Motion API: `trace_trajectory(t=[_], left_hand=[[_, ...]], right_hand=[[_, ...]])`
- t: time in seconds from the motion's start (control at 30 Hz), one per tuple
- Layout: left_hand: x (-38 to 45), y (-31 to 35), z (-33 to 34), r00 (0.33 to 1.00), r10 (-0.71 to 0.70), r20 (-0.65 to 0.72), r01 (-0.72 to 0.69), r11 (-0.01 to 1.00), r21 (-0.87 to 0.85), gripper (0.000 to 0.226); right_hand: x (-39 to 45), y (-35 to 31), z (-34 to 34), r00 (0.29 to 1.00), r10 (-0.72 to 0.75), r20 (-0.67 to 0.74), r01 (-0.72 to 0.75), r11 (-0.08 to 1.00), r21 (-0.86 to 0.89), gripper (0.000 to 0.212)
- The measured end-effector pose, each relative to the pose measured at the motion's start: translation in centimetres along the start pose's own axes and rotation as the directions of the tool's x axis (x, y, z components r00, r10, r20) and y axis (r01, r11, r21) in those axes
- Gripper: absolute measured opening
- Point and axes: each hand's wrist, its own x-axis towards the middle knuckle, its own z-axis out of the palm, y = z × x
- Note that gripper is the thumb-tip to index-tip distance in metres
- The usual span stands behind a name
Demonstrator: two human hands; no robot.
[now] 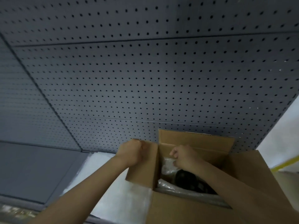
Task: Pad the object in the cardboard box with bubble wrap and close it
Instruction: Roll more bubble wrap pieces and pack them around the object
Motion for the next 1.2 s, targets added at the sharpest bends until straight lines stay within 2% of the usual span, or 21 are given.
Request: trace_trajectory(t=[0.07,0.17,0.23,0.37,0.5,0.63,0.77,0.87,1.07,1.13,1.2], left_hand=[[-0.7,-2.6,-0.4,1.0,-0.011,0.007,0.011,1.0,0.013,0.033],[-2.0,-6.8,-1.1,0.999,-0.03,0.018,0.03,0.999,0.032,0.035],[-2.7,-10.3,-1.3,0.999,-0.037,0.034,0.035,0.998,0.051,0.034],[-4.2,-17.3,-2.0,0.997,-0.014,0.078,0.008,0.996,0.085,0.034],[-5.7,-24.0,-2.2,0.991,-0.015,0.133,0.004,0.996,0.088,0.037],[-6.8,-28.0,-0.9,0.979,-0.036,0.202,0.021,0.997,0.074,0.037],[-7.2,-29.7,1.7,0.962,-0.033,0.271,0.019,0.998,0.053,0.036],[-7.1,-29.7,4.3,0.941,-0.031,0.337,0.029,1.0,0.009,0.036],[-6.0,-27.8,8.6,0.893,0.031,0.448,-0.017,0.999,-0.036,0.036],[-5.6,-26.8,9.7,0.872,0.055,0.486,-0.029,0.998,-0.061,0.036],[-5.1,-25.6,10.7,0.857,0.08,0.51,-0.041,0.995,-0.089,0.037]], right_hand=[[0.2,-2.4,0.5,1.0,0.008,-0.021,-0.01,0.995,-0.097,0.029],[0.5,-6.2,1.9,0.997,0.001,-0.082,-0.028,0.943,-0.331,0.024],[0.7,-9.0,3.1,0.992,-0.004,-0.128,-0.047,0.917,-0.395,0.028],[1.2,-14.7,6.1,0.983,0.045,-0.18,-0.118,0.899,-0.421,0.03],[1.0,-19.7,9.4,0.947,0.006,-0.321,-0.161,0.876,-0.456,0.026],[0.7,-23.7,13.2,0.968,0.024,-0.251,-0.12,0.918,-0.377,0.027],[1.7,-23.4,17.5,0.98,0.137,-0.147,-0.177,0.933,-0.314,0.029],[2.9,-21.3,20.3,0.971,0.231,-0.054,-0.235,0.905,-0.355,0.032],[3.6,-16.1,24.2,0.859,0.511,-0.004,-0.48,0.803,-0.354,0.047],[3.7,-14.3,25.3,0.832,0.553,0.053,-0.51,0.798,-0.32,0.055],[3.7,-13.1,26.5,0.841,0.538,0.062,-0.5,0.815,-0.291,0.057]])
